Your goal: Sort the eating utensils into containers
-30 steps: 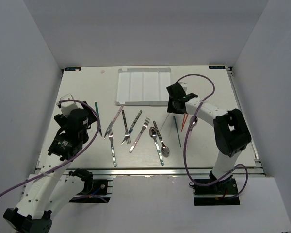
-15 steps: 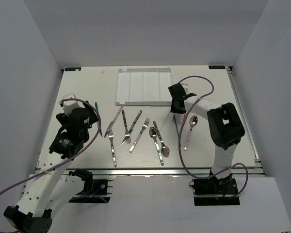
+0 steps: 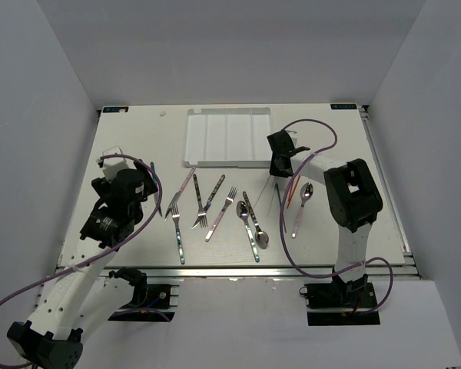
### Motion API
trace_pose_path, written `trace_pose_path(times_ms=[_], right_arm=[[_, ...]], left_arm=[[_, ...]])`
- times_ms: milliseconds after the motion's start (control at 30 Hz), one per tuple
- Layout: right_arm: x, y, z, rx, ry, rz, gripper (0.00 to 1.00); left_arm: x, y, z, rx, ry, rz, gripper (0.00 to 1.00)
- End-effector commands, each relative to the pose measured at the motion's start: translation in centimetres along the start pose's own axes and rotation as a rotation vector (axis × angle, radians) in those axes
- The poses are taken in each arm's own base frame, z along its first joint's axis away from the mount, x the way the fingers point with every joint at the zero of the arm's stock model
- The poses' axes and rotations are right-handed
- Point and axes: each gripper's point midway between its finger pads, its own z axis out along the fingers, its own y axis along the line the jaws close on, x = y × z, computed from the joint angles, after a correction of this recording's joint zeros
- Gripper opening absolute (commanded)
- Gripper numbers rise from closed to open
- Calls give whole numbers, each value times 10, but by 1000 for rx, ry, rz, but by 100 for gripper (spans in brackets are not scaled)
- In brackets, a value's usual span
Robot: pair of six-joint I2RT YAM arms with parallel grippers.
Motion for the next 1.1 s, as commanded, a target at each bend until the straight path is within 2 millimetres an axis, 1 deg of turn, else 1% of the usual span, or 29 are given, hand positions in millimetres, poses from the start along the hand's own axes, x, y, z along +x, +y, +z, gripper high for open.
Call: trace_pose_path(times_ms=[0,33,167,200,333,400,467,500,600,633,700,733,767,800,833,867,900,933,967,1000,1033,1067], right_arm=[[8,-1,9,4,29,35,21],[10,-1,10,7,35,43,14],[6,-3,4,14,15,71,10],[3,-3,1,16,6,84,9],[-15,0,-13,-5,-47,128,0],[-21,2,-19,-12,-64,140,0],[-30,3,-29,-22,-85,153,0],[-39,5,-41,-39,-110,163,0],[-48,4,-59,-62,-144,173,0],[-57,5,-73,-79,-172,173,0],[-67,6,-86,-98,-201,168,0],[-76,10,-96,-132,-223,165,0],[-86,18,-101,-169,-254,137,0],[-106,28,-110,-210,-296,127,0],[-110,44,-107,-270,-285,91,0],[-119,53,-105,-301,-296,16,0],[-127,60,-101,-310,-294,-19,0],[-154,77,-93,-326,-321,-45,0],[-166,83,-90,-327,-328,-74,0],[-157,81,-57,-286,-263,-126,0],[-194,94,-73,-319,-339,-128,0],[-206,93,-69,-314,-353,-134,0]], left_arm=[[-3,-3,1,12,-8,-4,98],[-2,-3,1,13,-6,-1,98],[-2,-3,1,16,-5,-1,98],[-2,-3,1,17,-4,-1,98],[-2,-3,1,17,-5,-2,98],[-2,-4,1,20,-3,-1,98],[-2,-4,0,22,-4,-3,98],[-3,-4,0,23,-6,-5,98],[-3,-4,0,24,-8,-6,98],[-3,-4,0,26,-6,-4,98],[-3,-4,0,26,-6,-4,98],[-3,-4,0,24,-7,-5,98],[-3,-4,-1,24,-8,-6,98],[-3,-4,-1,24,-8,-6,98],[-3,-4,0,25,-6,-5,98],[-3,-4,0,25,-6,-5,98],[-3,-4,0,25,-6,-3,98],[-2,-4,0,24,-5,-4,98],[-2,-3,0,22,-4,-3,98],[-3,-3,0,20,-7,-5,98],[-4,-2,-1,17,-10,-6,98],[-4,-2,-1,17,-10,-6,98]])
